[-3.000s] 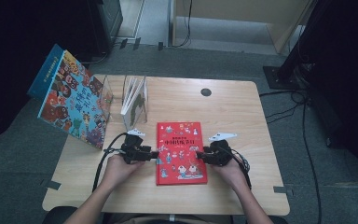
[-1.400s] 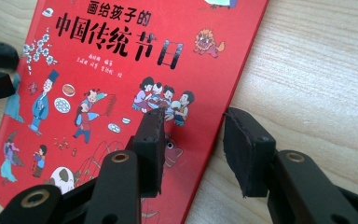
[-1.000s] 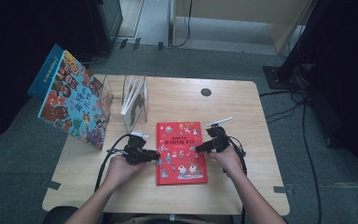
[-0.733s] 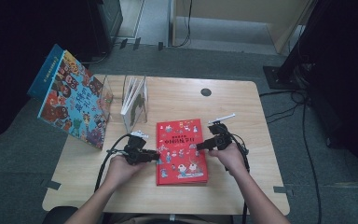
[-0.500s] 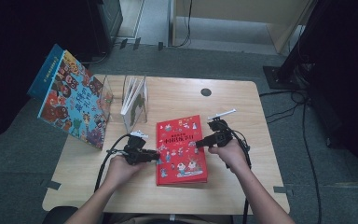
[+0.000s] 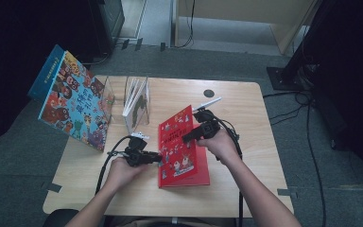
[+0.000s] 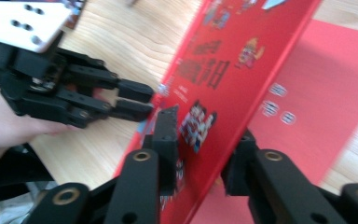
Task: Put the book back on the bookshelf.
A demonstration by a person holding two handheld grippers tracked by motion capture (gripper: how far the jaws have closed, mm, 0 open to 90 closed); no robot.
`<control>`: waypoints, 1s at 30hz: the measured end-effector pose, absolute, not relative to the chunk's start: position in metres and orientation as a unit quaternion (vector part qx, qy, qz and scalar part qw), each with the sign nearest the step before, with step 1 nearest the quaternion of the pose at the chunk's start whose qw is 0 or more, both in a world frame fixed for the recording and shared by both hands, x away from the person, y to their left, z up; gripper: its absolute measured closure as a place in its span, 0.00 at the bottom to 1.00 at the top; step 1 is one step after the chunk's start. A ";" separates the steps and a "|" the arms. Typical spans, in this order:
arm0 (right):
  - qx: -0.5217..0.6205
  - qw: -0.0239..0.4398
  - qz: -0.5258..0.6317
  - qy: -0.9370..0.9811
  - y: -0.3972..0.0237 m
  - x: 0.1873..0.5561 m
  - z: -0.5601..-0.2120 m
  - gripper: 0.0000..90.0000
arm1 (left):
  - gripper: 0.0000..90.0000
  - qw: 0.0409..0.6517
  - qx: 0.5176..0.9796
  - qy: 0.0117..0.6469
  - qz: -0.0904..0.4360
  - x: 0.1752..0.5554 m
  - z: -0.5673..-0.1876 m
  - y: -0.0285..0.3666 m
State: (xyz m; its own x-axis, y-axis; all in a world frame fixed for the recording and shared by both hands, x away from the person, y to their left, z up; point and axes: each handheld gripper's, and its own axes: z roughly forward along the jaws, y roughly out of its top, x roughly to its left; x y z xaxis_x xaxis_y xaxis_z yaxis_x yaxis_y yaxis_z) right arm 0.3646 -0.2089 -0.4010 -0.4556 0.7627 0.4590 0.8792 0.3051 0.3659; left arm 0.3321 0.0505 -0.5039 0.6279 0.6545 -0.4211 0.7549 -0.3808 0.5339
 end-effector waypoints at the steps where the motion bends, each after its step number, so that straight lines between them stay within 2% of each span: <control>1: -0.509 0.106 -0.296 -0.801 -0.205 0.366 -0.401 0.85 | 0.77 0.358 0.827 0.427 -0.070 0.332 -0.504 0.051; 3: -0.502 0.105 -0.292 -0.807 -0.198 0.369 -0.398 0.85 | 0.75 0.357 0.829 0.425 -0.067 0.333 -0.503 0.051; 6: -0.496 0.104 -0.281 -0.815 -0.196 0.371 -0.394 0.87 | 0.63 0.346 0.838 0.418 -0.059 0.334 -0.500 0.051; 15: -0.487 0.105 -0.247 -0.831 -0.197 0.375 -0.380 0.93 | 0.52 0.351 0.831 0.427 -0.061 0.338 -0.499 0.055; 30: -0.466 0.106 -0.206 -0.854 -0.188 0.375 -0.368 0.98 | 0.46 0.355 0.832 0.424 -0.057 0.338 -0.499 0.054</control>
